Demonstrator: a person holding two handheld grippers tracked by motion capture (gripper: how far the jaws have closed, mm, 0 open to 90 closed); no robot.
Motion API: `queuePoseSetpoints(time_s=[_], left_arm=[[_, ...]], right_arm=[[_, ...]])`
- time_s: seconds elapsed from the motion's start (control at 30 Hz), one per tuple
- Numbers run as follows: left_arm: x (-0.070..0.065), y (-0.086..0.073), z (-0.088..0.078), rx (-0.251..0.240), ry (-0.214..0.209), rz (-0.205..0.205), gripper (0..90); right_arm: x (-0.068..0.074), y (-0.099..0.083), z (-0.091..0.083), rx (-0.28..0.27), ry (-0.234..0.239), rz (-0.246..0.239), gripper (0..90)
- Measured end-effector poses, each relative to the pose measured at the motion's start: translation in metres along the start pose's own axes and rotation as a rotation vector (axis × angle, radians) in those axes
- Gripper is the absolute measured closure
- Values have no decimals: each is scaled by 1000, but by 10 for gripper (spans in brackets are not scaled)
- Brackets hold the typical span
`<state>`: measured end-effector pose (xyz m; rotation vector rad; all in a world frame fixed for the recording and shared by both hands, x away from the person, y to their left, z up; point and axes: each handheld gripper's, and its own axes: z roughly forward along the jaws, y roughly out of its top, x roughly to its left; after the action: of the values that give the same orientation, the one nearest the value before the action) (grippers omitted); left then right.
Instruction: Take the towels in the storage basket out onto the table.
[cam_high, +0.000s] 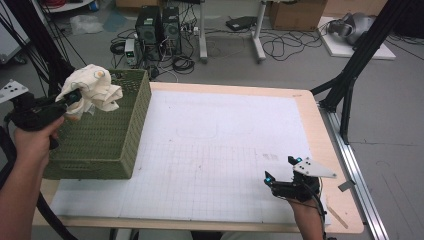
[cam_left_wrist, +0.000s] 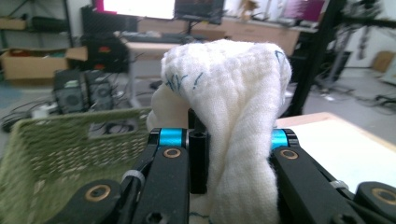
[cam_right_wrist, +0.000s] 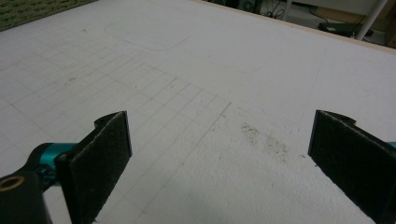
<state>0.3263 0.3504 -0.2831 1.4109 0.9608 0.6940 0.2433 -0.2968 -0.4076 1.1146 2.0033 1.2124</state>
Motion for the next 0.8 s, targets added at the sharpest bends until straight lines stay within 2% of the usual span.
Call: queuePoseSetpoints(time_s=[0.27, 0.4, 0.6, 0.8], left_arm=[[-26, 16, -1, -46, -81, 45, 783], [-43, 23, 2, -60, -140, 64, 785], [-72, 21, 15, -55, -240, 80, 785], [-102, 12, 31, -21, -344, 91, 784]], right_arm=[[1, 0, 0, 0, 0, -1, 52], [0, 0, 0, 0, 1, -5, 52], [1, 1, 0, -3, 2, -5, 52], [1, 0, -1, -3, 1, 1, 52]])
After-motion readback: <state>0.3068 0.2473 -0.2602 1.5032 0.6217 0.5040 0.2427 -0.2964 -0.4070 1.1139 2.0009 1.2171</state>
